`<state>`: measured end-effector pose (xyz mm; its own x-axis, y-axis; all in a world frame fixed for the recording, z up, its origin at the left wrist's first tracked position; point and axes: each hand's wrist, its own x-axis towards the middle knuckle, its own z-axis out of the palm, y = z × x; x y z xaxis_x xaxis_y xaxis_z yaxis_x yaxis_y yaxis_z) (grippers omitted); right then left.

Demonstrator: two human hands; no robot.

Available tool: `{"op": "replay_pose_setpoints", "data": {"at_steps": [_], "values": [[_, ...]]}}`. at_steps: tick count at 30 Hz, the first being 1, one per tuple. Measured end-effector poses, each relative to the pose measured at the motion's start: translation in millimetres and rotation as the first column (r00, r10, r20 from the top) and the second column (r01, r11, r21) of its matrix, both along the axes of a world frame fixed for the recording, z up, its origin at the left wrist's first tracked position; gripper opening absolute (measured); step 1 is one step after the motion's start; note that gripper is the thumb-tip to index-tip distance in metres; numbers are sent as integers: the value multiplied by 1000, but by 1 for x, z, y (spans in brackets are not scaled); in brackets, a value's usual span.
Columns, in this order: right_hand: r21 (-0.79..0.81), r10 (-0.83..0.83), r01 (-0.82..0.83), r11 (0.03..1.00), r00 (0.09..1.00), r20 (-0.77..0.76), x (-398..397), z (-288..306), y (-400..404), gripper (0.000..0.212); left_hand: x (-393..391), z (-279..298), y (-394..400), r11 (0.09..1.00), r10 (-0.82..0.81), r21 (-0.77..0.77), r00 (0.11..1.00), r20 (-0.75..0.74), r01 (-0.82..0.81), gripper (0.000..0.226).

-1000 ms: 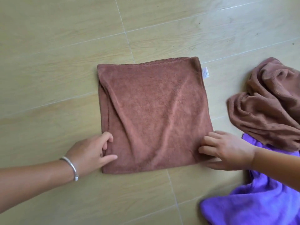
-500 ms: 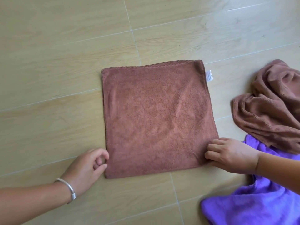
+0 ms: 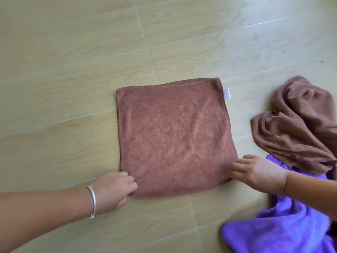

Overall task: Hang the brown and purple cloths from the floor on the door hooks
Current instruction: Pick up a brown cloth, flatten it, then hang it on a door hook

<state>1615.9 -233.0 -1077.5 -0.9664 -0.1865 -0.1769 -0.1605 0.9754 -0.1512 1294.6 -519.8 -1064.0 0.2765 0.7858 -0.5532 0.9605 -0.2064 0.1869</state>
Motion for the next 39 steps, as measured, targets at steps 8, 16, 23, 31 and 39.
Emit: {"op": "replay_pose_setpoints", "data": {"at_steps": [8,16,23,31,39], "values": [[99,-377,380,920,925,-44,-54,160,35,15,-61,116,42,654,703,123,660,263,-746,13],[85,-636,637,766,771,-46,-113,404,57,21,-106,353,70,408,701,328,523,485,-852,21],[17,-755,760,650,648,-103,-146,626,50,15,-126,586,72,504,618,410,649,443,-760,34],[-61,-666,670,740,718,-200,-174,826,-7,26,-140,801,31,699,501,506,851,158,-505,32],[-90,-531,537,839,770,-355,-221,960,-49,20,-183,929,-35,447,586,706,776,233,-549,10]]}}
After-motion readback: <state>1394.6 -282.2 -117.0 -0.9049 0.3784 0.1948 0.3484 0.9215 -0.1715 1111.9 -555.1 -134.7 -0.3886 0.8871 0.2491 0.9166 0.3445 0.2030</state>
